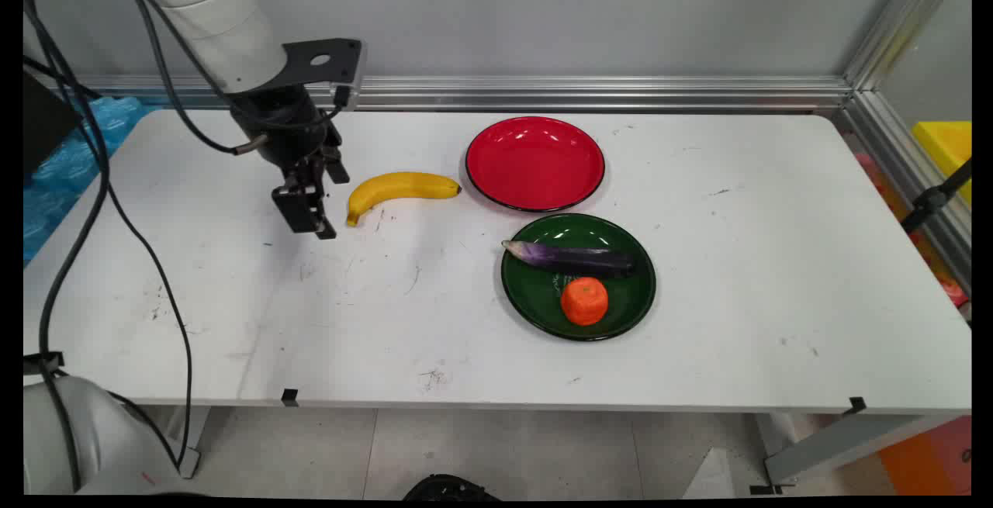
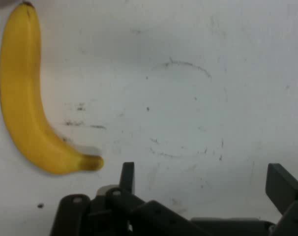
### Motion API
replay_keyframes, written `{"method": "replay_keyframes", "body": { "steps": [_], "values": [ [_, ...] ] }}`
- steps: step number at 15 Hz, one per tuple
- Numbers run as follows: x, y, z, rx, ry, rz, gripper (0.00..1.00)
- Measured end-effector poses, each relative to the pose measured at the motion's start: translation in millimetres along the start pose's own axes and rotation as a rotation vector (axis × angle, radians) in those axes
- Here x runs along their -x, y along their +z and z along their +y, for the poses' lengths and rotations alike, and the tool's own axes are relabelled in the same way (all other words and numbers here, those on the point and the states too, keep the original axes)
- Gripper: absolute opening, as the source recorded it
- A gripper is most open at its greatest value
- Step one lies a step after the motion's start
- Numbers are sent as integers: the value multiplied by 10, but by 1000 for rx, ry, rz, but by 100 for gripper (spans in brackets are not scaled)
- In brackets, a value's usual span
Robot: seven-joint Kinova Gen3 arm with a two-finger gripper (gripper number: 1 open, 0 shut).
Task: Pick up the eggplant from the green plate
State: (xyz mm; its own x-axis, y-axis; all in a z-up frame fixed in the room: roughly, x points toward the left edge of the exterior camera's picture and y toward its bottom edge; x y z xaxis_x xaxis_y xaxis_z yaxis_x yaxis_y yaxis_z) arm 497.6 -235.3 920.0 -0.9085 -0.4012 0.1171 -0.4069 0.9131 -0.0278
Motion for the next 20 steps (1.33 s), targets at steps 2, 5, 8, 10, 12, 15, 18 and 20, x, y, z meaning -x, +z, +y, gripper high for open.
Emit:
{"method": "replay_keyframes", "body": {
  "steps": [2,5,8,10,12,15,18,20],
  "values": [
    [-84,11,-29,-3,2,12,100],
    [-321,41,-65,5,-6,54,100],
    [-662,80,-90,11,-9,107,100],
    [-859,109,-93,15,-12,137,100],
    [-1067,161,-93,20,-19,171,100],
    [-1381,293,-103,19,-26,217,100],
    [-1597,456,-110,17,-20,241,100],
    [-1716,588,-117,14,-7,256,100]
  ]
}}
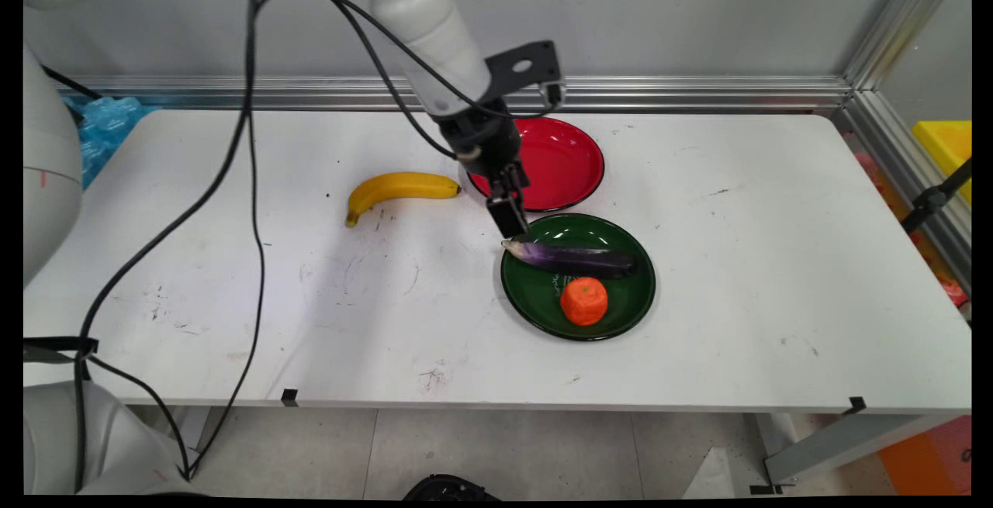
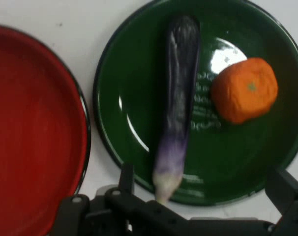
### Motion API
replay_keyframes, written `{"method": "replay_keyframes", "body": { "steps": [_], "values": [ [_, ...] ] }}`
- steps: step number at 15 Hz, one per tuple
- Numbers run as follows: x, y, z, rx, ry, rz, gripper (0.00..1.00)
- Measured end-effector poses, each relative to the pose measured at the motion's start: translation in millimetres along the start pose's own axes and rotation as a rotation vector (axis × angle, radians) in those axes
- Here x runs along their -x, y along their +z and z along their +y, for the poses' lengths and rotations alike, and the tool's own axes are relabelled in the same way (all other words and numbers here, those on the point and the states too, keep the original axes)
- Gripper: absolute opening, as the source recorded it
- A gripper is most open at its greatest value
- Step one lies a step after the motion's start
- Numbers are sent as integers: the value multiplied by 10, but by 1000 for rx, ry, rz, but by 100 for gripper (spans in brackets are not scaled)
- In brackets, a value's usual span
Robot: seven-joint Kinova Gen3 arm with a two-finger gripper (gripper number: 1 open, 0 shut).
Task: Pick up the eggplant from the green plate
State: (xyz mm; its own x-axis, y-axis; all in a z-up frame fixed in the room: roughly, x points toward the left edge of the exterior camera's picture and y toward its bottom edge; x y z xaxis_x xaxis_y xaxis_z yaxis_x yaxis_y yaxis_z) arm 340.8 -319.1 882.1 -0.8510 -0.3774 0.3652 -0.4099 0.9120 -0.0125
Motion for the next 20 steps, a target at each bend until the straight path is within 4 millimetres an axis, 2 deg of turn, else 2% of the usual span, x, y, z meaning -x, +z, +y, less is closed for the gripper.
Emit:
{"method": "replay_keyframes", "body": {
  "steps": [9,15,20],
  "values": [
    [-167,629,-12,-24,143,59,100],
    [-96,977,-6,-37,206,67,100],
    [-49,1137,-10,-37,189,69,100]
  ]
}}
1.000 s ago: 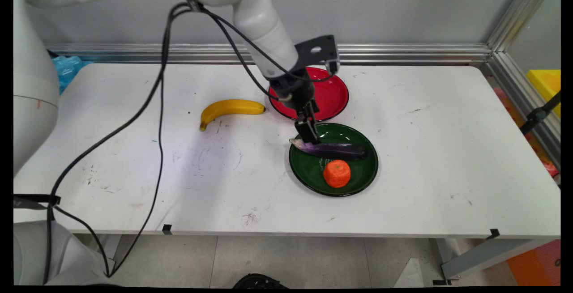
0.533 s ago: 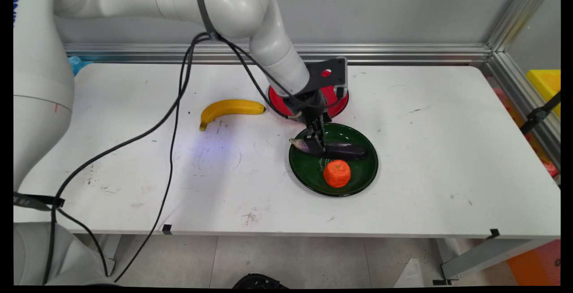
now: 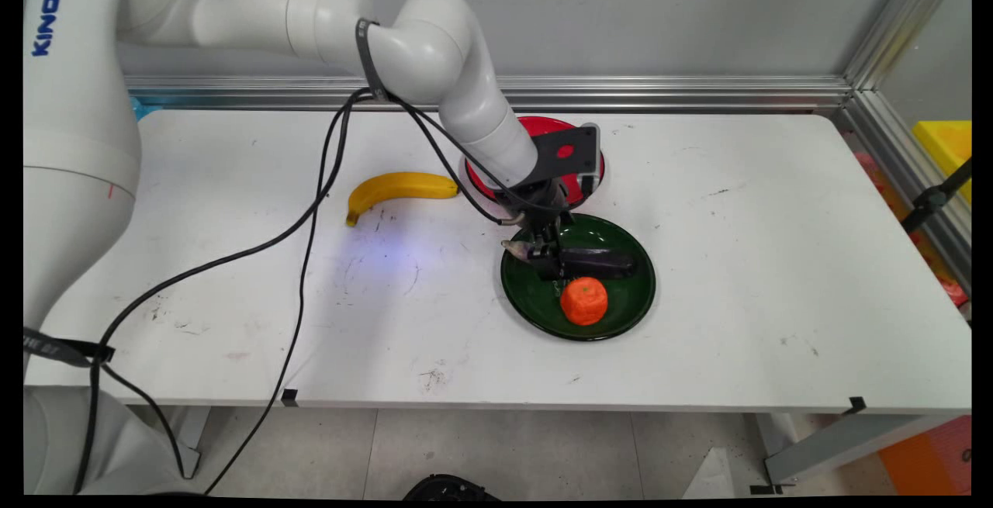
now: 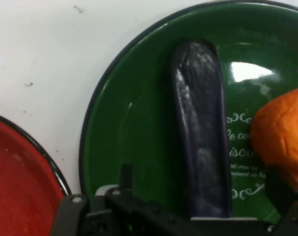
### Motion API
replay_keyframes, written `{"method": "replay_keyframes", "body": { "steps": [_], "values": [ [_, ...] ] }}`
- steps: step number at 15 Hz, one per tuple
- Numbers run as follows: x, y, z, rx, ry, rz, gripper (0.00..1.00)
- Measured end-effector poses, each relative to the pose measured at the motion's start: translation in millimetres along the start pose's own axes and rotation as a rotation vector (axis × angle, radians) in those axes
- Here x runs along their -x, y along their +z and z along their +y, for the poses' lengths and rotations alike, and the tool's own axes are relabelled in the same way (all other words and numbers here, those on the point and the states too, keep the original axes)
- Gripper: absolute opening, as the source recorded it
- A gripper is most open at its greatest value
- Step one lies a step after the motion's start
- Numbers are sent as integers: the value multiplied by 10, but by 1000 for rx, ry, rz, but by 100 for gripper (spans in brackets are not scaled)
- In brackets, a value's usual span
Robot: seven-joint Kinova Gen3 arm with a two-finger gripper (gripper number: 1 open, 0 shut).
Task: Pick up the eggplant from the green plate, then place the picked object on the table
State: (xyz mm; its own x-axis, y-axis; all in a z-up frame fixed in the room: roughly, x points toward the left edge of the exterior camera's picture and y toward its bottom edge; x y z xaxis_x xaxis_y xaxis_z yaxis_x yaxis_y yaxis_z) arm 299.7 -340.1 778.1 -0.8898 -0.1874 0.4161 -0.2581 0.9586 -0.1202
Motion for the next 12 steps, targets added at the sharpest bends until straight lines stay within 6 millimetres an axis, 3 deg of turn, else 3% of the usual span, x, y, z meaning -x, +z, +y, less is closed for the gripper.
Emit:
{"method": "replay_keyframes", "body": {
  "steps": [2,3,8,12],
  "values": [
    [15,46,6,1,-11,2,100],
    [21,63,8,2,-16,3,0],
    [41,128,33,15,-55,11,0],
    [22,72,30,20,-76,15,0]
  ]
}}
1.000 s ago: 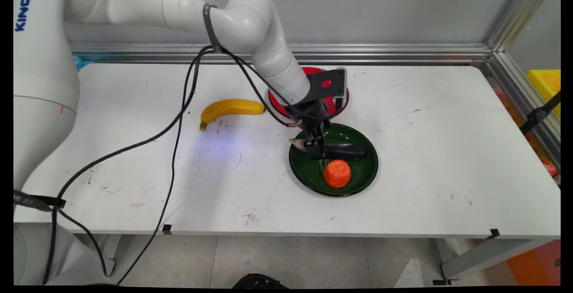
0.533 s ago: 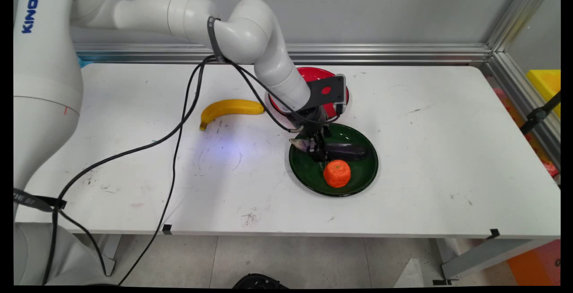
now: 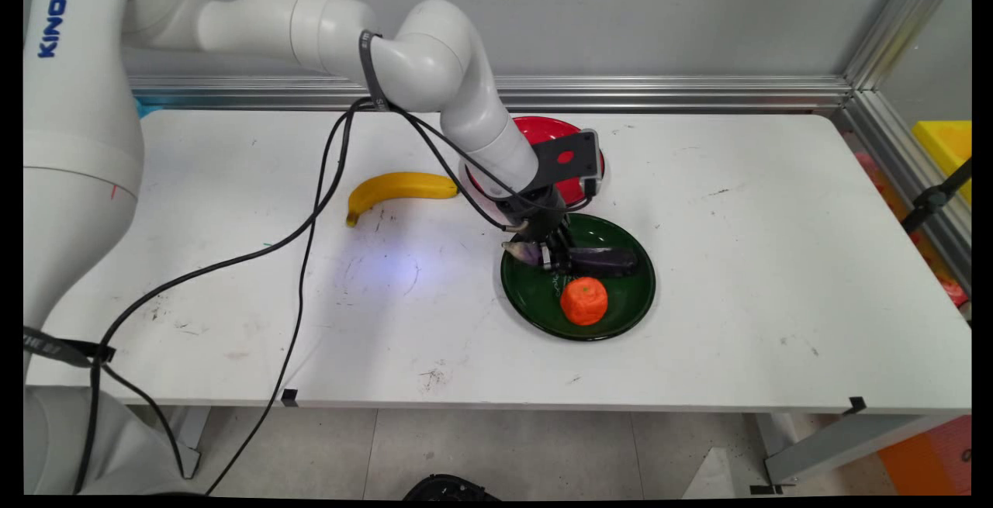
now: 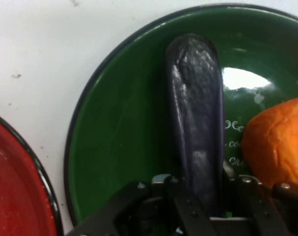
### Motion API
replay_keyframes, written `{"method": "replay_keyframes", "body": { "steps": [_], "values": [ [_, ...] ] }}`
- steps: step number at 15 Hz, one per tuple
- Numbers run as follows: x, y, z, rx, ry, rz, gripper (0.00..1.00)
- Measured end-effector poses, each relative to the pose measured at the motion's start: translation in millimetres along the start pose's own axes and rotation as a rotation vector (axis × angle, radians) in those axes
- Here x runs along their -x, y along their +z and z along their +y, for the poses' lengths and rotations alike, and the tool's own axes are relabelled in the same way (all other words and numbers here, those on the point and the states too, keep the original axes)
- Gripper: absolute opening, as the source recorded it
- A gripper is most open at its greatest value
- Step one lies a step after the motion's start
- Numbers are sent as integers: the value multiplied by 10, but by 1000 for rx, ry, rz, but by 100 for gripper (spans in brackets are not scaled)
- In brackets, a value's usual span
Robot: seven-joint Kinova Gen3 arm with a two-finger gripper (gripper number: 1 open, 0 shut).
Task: Place the picked object on the table
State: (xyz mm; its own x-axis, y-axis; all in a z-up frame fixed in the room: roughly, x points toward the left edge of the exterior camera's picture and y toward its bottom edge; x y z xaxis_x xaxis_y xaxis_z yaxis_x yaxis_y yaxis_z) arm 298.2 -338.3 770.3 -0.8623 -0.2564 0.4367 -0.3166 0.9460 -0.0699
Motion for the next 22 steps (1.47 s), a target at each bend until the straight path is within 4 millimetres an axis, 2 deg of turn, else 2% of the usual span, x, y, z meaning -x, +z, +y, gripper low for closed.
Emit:
{"method": "replay_keyframes", "body": {
  "steps": [6,10,13,18,22],
  "values": [
    [-86,-301,-20,17,-23,-4,0],
    [-89,-660,-96,20,-28,-32,0],
    [-61,-852,-156,18,-19,-50,0],
    [167,-1239,-266,-2,-26,-99,0],
    [547,-1420,-281,-31,-62,-130,0]
  ]
}}
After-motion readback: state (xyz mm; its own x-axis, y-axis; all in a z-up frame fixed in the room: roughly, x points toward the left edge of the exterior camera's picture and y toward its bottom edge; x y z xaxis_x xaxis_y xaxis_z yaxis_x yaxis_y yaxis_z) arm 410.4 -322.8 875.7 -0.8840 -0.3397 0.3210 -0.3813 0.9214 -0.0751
